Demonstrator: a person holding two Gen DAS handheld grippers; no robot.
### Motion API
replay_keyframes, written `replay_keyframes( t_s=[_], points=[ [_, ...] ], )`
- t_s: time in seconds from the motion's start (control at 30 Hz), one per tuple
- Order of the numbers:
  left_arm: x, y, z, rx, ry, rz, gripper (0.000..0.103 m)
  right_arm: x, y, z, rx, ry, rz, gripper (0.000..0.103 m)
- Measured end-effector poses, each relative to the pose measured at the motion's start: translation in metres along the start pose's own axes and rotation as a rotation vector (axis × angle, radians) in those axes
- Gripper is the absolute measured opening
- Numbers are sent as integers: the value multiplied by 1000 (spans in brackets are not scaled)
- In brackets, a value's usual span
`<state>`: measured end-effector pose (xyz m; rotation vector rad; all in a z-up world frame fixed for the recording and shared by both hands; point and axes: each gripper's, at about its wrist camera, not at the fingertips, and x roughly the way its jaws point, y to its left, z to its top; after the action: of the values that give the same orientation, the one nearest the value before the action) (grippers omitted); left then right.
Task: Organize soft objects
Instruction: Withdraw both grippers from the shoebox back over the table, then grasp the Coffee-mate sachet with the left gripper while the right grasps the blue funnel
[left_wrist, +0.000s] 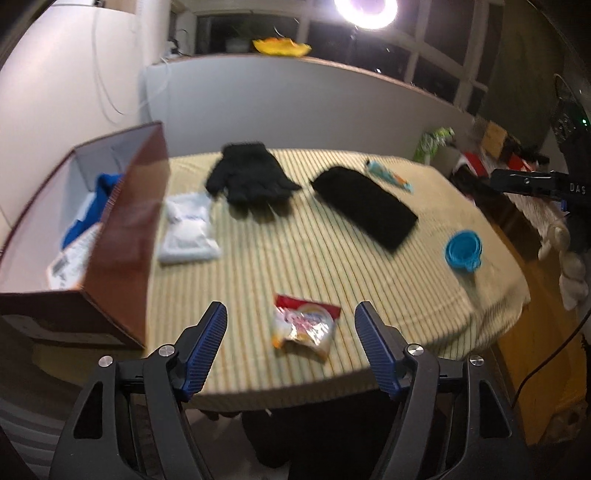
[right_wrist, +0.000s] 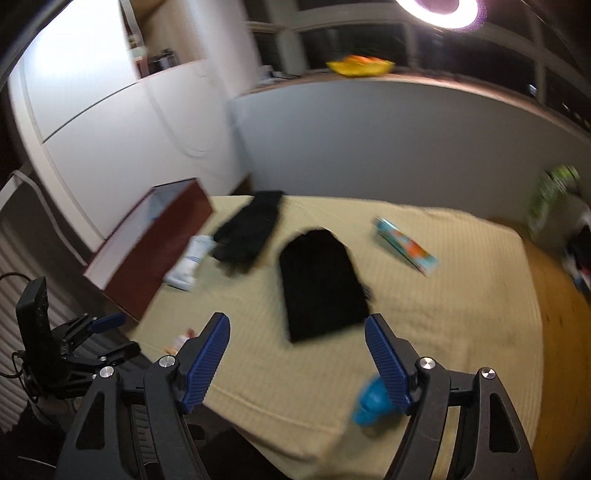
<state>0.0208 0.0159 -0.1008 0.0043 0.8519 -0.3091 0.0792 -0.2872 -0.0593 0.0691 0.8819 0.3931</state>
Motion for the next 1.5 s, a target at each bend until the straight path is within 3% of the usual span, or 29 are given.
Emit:
replay_keyframes(
  t_s=[0.23, 0.4, 0.67, 1.23, 1.4, 1.5],
  points=[
    [26, -12, -14, 51, 46, 7, 72, -2, -66, -34, 147, 40, -109, 72],
    [40, -21, -17, 130, 66, 34, 72, 21, -88, -45, 225, 107, -63, 72],
    [57, -16, -15, 143, 93, 51, 72, 47, -82, -50, 217, 162, -48, 72],
    [78, -12, -16, 122, 116, 20, 72, 79, -82, -51, 165, 263, -126, 72],
    [78, -18, -17, 150, 113, 6, 72, 84, -84, -56, 169, 296, -123, 56],
    [79, -19, -16, 150, 112, 4, 70, 86, -86, -57, 173, 299, -112, 53]
  ],
)
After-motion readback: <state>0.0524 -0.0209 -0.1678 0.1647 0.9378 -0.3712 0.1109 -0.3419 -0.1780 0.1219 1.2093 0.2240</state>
